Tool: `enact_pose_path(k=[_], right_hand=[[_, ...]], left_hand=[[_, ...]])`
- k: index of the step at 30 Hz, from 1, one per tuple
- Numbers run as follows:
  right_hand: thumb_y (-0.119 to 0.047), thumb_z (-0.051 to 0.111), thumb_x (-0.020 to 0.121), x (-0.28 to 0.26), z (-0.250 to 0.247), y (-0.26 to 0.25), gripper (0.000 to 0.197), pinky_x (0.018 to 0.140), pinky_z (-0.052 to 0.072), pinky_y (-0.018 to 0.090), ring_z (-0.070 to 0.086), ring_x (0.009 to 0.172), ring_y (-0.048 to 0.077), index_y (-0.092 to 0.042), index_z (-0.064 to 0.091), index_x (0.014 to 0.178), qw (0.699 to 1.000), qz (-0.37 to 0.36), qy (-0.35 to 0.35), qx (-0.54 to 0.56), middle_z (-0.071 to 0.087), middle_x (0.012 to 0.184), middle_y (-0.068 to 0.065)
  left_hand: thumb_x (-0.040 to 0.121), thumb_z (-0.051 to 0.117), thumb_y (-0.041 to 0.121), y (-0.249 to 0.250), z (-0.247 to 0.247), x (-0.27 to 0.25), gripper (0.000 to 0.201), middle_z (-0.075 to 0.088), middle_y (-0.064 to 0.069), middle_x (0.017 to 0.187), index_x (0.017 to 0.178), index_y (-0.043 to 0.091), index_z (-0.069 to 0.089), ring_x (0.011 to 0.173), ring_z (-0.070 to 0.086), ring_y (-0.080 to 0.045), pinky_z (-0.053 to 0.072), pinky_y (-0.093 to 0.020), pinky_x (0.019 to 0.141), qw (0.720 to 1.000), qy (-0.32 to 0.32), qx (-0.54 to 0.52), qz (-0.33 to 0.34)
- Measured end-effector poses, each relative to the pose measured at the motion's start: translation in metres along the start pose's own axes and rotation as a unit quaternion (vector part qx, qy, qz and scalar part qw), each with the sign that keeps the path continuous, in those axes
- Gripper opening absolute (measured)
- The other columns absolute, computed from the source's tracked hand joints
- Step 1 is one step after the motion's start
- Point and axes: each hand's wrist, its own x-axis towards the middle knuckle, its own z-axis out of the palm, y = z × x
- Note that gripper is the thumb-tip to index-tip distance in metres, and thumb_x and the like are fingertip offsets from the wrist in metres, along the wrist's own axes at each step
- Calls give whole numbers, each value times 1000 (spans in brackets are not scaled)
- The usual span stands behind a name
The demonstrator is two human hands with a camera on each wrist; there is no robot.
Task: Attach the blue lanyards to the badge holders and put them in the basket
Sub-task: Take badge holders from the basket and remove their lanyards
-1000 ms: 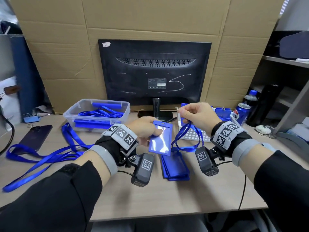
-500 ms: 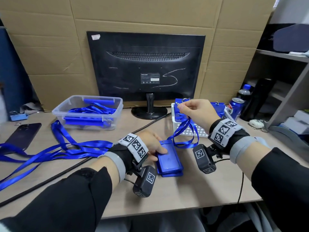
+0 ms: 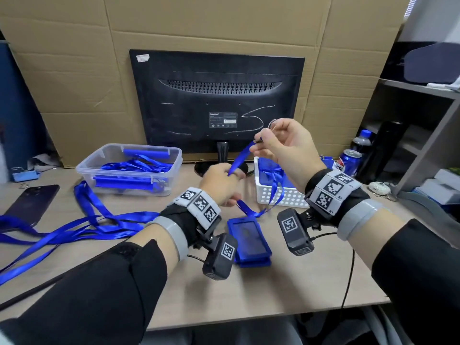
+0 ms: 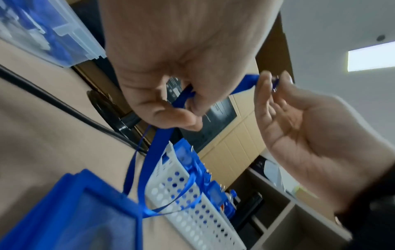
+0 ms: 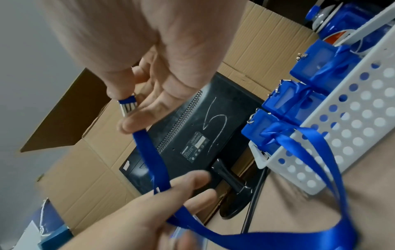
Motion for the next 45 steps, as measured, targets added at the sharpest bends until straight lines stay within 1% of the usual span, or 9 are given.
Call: enact_pose_path(k=[8,13,17,22,25,30,34,39,45], right_hand=[[1,64,100,11,20,6,19,72,63,30,77,76,25,0,59,119,993,-65,88,-33,65,91,13],[-6,75,95,14,70,33,9,64,64,30,74,65,19,-1,69,100,995,31,12,-91,71,80,12],[6,77,89,7,102,59,15,62,65,30,75,65,26,3,66,99,971,187,-80,-124,70,87,24],[10,77,86,-10,104,84,19,67,66,43,70,65,29,1,65,98,864,314,-265,-293,70,82,19],[0,80,83,-15,96,88,20,90,62,55,72,78,34,-4,72,102,817,321,-303,-370,76,98,29],[2,72,89,-14,80,85,11,80,66,46,72,74,29,-2,73,100,846,304,-248,-361,72,86,17],[-3,69,96,-7,58,72,11,63,65,31,72,71,17,-3,73,106,853,294,-224,-369,72,93,7],[0,63,93,-4,4,63,14,57,62,32,69,65,18,-11,72,97,897,259,-99,-344,71,85,10],[0,54,88,1,-77,53,27,71,62,38,68,76,22,-21,69,93,911,207,88,-345,73,100,9]], left_hand=[[98,38,-3,29,-120,1,32,67,-7,93,100,15,64,61,75,-28,57,-32,49,971,204,-100,71],[86,47,-3,21,-198,-20,38,69,-1,108,100,21,72,91,63,-23,47,-24,75,934,320,112,109],[82,56,4,-18,-229,-26,30,72,-17,115,90,24,77,111,65,-40,54,-40,97,916,239,320,-29],[101,56,9,-66,-227,-24,29,70,-19,126,123,-1,71,100,62,-30,42,-25,62,876,40,460,-141],[100,61,15,-77,-221,-21,34,68,-14,133,131,5,69,111,65,-30,48,-23,70,867,6,469,-167],[103,47,10,-46,-195,-32,39,52,-9,143,138,18,60,143,40,-32,26,-36,121,863,53,480,-146],[97,58,8,-22,-167,-24,31,59,1,123,118,26,69,133,51,-23,39,-29,111,926,-6,368,-86],[92,57,5,8,-102,-12,33,67,-2,102,107,28,74,82,61,-14,53,-26,77,972,-49,228,-14],[93,52,-2,38,-17,-11,35,68,2,112,108,23,71,100,73,-17,61,-40,90,990,-125,69,20]])
